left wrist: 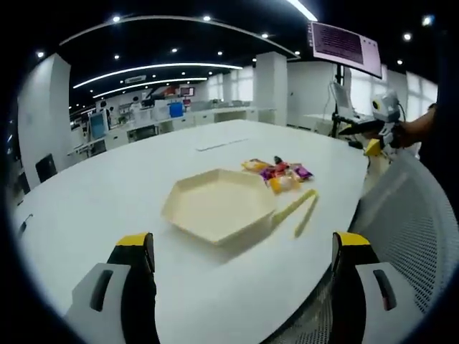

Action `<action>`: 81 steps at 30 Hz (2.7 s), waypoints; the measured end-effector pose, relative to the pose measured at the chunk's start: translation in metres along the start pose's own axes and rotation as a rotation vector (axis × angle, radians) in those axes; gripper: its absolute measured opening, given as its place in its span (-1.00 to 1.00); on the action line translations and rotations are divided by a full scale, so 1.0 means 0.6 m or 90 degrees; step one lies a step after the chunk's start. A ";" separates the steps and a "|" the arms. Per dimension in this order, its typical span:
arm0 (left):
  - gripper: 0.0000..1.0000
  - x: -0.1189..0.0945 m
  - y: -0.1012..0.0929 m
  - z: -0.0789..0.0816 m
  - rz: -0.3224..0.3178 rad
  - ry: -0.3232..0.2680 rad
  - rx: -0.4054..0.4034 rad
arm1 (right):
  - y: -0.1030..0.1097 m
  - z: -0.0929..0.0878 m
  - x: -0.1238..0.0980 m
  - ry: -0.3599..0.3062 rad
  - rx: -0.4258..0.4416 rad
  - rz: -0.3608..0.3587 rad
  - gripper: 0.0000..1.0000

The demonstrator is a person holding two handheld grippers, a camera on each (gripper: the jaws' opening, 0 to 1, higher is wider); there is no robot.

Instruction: Place the target food into the container with the food tongs after gripping and lifting it, then release it inside without dropping or visibly crushing the food.

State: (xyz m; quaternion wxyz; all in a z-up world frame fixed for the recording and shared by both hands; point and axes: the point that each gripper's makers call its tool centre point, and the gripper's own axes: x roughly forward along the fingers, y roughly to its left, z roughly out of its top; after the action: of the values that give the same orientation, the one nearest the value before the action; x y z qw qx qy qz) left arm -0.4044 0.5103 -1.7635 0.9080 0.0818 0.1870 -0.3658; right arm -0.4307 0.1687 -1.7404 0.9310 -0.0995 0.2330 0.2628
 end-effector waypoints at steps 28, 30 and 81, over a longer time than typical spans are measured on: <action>0.99 -0.003 -0.006 0.005 -0.016 0.017 -0.011 | -0.006 0.003 0.002 -0.009 0.024 -0.005 0.99; 0.99 0.000 -0.012 0.009 -0.027 0.017 -0.004 | -0.005 0.003 0.001 -0.009 0.023 -0.004 0.99; 0.75 0.018 -0.063 -0.012 -0.128 0.082 0.017 | 0.008 0.005 0.009 0.001 -0.007 0.029 0.99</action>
State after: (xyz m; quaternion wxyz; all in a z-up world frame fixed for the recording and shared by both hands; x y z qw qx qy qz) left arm -0.4257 0.4783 -1.7747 0.8515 0.0984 0.2474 -0.4518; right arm -0.4280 0.1760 -1.7409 0.9240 -0.0993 0.2349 0.2851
